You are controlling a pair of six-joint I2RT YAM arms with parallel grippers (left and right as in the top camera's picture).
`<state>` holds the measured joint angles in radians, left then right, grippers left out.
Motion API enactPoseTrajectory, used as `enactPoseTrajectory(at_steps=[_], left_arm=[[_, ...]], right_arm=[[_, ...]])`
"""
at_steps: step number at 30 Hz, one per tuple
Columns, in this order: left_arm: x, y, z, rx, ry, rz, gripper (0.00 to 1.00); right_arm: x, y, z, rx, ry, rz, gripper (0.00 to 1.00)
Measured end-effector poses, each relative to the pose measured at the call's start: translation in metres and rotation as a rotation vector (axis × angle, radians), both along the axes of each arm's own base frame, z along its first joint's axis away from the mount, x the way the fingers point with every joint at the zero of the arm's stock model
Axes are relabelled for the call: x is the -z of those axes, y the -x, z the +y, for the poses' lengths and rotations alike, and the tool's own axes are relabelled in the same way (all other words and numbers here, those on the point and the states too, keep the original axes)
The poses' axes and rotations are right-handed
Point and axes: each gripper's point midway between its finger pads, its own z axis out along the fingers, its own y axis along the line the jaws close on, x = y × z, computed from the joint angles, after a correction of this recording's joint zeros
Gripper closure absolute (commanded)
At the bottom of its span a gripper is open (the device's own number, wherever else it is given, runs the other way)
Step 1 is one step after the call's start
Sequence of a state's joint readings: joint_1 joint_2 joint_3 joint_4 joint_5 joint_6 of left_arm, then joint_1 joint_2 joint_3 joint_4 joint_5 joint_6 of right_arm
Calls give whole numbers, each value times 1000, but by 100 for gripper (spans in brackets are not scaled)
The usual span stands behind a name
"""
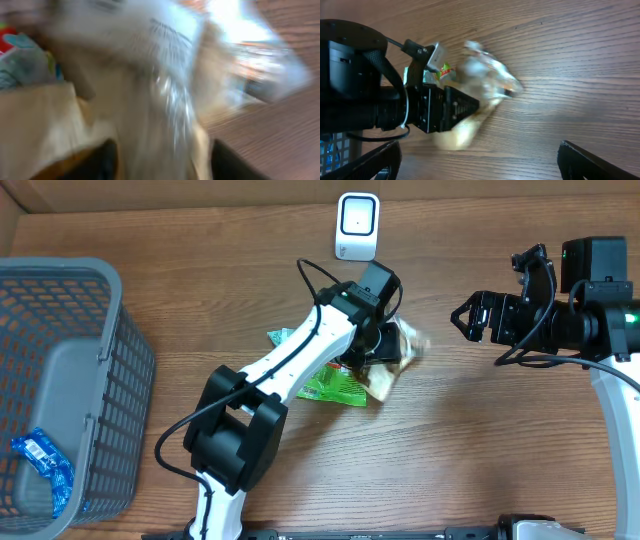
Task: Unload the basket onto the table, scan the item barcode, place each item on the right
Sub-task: 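Carry the mushroom bag to the table and release it right of the green packet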
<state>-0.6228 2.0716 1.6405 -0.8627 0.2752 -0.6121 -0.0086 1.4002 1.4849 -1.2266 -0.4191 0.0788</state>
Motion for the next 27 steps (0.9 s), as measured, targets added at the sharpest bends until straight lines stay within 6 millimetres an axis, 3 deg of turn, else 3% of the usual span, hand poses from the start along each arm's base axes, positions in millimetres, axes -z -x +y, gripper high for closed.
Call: enactPoseTrajectory(at_steps=[5, 7, 10, 12, 16, 17, 20, 23, 27], left_arm=[[-9, 0, 6, 37, -6, 10, 8], [-28, -11, 15, 33, -7, -5, 9], [-73, -43, 41, -13, -2, -79, 8], [-116, -64, 69, -68, 2, -156, 9], [-209, -78, 156, -237, -19, -298, 9], [-233, -71, 189, -300, -38, -332, 9], [-277, -46, 264, -465, -110, -393, 7], [-299, -6, 333, -636, -213, -405, 9], [-313, 40, 417, -833, -318, -416, 9]], right_arm=[[0, 0, 0, 0, 1, -1, 0], [0, 0, 0, 0, 0, 0, 0], [0, 0, 0, 0, 1, -2, 0], [0, 0, 0, 0, 1, -2, 0], [0, 0, 0, 0, 0, -2, 0], [0, 0, 0, 0, 1, -2, 0], [0, 0, 0, 0, 0, -2, 0], [0, 0, 0, 0, 1, -2, 0], [0, 0, 0, 0, 0, -2, 0]])
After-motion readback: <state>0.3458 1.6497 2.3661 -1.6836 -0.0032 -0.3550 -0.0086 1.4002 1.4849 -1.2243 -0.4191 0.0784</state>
